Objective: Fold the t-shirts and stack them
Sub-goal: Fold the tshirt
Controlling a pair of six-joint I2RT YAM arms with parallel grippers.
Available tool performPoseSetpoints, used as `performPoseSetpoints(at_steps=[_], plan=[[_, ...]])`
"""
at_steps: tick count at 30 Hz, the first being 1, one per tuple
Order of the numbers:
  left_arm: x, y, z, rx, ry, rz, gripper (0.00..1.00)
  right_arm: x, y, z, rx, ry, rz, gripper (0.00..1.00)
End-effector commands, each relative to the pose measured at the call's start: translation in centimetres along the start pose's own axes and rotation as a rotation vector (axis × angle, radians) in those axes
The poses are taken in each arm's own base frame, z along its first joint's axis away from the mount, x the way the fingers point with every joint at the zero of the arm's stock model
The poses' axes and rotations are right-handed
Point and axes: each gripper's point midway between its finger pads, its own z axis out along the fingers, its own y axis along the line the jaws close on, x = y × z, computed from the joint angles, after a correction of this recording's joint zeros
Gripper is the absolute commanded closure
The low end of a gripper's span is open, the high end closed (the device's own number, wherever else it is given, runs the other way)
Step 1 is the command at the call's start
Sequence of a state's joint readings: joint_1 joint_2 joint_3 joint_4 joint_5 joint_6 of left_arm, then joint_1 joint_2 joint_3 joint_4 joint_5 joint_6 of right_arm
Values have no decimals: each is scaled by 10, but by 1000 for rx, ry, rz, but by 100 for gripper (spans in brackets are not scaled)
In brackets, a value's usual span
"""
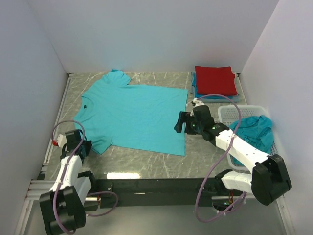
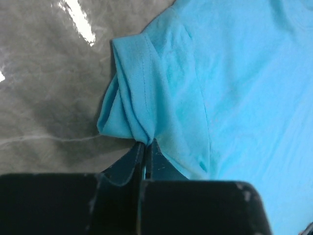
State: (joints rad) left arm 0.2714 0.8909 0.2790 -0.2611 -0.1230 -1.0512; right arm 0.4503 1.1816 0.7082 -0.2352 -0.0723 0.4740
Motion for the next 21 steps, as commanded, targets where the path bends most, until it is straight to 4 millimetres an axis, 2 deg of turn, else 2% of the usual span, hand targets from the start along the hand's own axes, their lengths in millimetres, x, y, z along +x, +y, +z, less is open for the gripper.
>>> performPoseSetpoints(at_steps=[1, 3, 7, 10, 15, 18, 21], plan=[[16, 12, -7, -7, 61, 23, 100, 3, 8, 0, 11, 9, -61, 10], [12, 8, -13, 12, 49, 10, 100, 13, 17, -2, 0, 36, -108, 11], [15, 15, -22, -27, 47, -86, 99, 39, 31, -10, -28, 102, -174, 11], [21, 16, -25, -17, 72, -131, 99, 64, 31, -14, -33, 164, -209, 13], [16, 12, -31, 15, 39, -159, 99, 97, 26, -16, -49, 246, -306, 16], [16, 9, -32, 38, 37, -159, 99, 112, 29, -17, -72, 298, -338, 18], [17, 9, -30, 40, 47, -154, 99, 116, 21, -9, 12, 331, -310, 20]])
